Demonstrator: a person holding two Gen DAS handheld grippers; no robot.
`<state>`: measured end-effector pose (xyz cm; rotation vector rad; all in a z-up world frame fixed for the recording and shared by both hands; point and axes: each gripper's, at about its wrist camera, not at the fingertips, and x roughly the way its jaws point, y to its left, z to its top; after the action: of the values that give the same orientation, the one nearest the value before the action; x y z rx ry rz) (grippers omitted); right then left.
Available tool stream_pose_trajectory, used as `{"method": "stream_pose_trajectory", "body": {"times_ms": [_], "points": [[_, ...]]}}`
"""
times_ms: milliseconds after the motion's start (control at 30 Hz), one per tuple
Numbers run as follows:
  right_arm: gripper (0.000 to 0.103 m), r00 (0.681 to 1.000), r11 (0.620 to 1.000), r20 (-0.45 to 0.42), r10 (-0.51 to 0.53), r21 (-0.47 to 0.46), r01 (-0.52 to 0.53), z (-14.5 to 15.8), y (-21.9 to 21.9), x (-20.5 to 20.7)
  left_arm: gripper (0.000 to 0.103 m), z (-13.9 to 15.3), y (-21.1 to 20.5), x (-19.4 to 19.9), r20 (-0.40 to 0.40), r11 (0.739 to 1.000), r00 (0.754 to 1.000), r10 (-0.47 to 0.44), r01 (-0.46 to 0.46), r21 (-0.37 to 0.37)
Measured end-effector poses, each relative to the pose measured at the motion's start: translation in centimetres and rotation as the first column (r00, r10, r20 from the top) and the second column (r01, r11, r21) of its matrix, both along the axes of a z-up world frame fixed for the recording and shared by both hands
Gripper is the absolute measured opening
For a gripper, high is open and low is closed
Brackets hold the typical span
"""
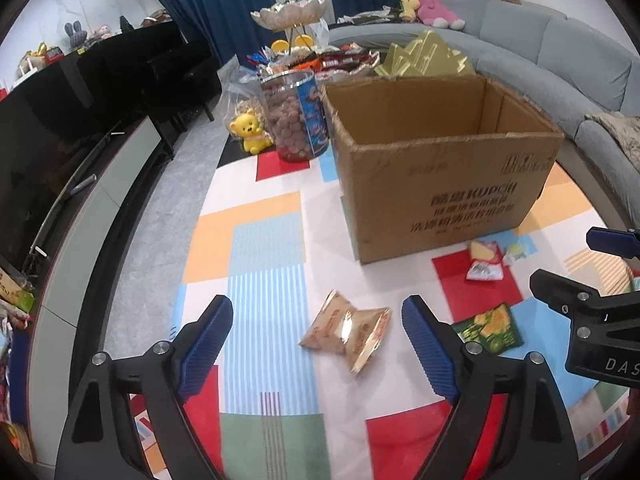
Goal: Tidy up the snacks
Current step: 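Withdraw both tools from the box toward the biscuit and cracker packets, then grasp the tan Fortune biscuit packet with left tool while right tool grasps the green cracker packet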
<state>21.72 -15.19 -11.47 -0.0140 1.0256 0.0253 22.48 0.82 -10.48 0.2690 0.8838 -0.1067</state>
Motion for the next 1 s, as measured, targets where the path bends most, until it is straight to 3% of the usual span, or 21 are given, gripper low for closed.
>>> {"method": "stream_pose_trajectory", "body": {"times_ms": [333, 1000], "points": [[0.092, 0.992, 1.0, -0.123, -0.014, -0.004, 0.013, -4.0, 1.9, 0.3, 0.089, -3.6, 1.5, 0.8, -0.096, 0.998, 0.994, -0.058, 0.058, -0.005], [0.092, 0.967, 1.0, -0.255, -0.018, 0.007, 0.02, -9.5, 3.4, 3.5, 0.089, -9.0, 1.5, 4.0, -0.239, 0.988, 0.958, -0.156, 0.15, -0.042]]}}
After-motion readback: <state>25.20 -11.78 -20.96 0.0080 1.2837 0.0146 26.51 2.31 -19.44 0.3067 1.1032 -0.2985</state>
